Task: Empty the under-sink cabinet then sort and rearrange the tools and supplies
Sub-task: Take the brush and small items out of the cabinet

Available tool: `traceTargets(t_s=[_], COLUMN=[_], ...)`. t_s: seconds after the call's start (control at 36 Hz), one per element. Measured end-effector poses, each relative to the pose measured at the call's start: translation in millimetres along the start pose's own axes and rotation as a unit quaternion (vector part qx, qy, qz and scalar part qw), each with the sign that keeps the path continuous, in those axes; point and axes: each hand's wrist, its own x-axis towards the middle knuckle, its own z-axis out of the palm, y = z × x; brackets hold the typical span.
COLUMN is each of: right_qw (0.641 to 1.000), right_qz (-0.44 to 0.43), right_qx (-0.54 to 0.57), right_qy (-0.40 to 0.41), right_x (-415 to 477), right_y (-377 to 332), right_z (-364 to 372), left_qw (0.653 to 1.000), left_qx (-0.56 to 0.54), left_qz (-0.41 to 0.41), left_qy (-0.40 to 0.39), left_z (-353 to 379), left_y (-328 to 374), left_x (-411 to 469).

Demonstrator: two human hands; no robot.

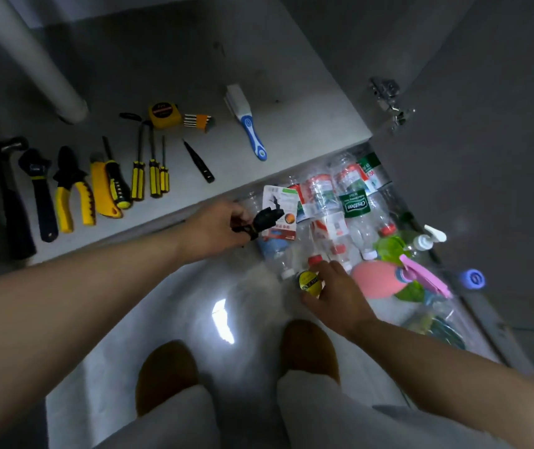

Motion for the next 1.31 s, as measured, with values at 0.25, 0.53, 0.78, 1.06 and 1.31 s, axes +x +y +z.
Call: traceTargets(t_s=[0.25,0.53,0.78,1.06,1.31], right_qw=[0.992,0.974,0.963,0.977,0.994], right_qz=[0.121,0.222,0.259,-0.013,0.073], right_qx=[0.03,-0.032,0.031,0.202,0.053], right_qy=[-0.006,0.012,0.074,0.07,0.065], right_x=[-76.1,-75.8,-54.8,-67.3,-74.7], right_y=[49.2,74.7,62.6,20.6,47.1], right_z=[6.2,13.2,22.8,11.1,25.1], left_qw=[0.99,0.988,0.983,0.97,0.969], left_qx=[0.056,-0.022,0.028,0.106,0.104], left_qz=[0.019,-0.01,0.016,0.08,0.099], left_qy=[-0.125,-0.152,-0.183,-0.204,-0.199], left_z=[37.0,60.0,83.6,106.7,119.3], left_y=[27.9,32.6,13.0,30.8,33.0], left_x=[-9.4,1.2,7.1,5.6,3.7])
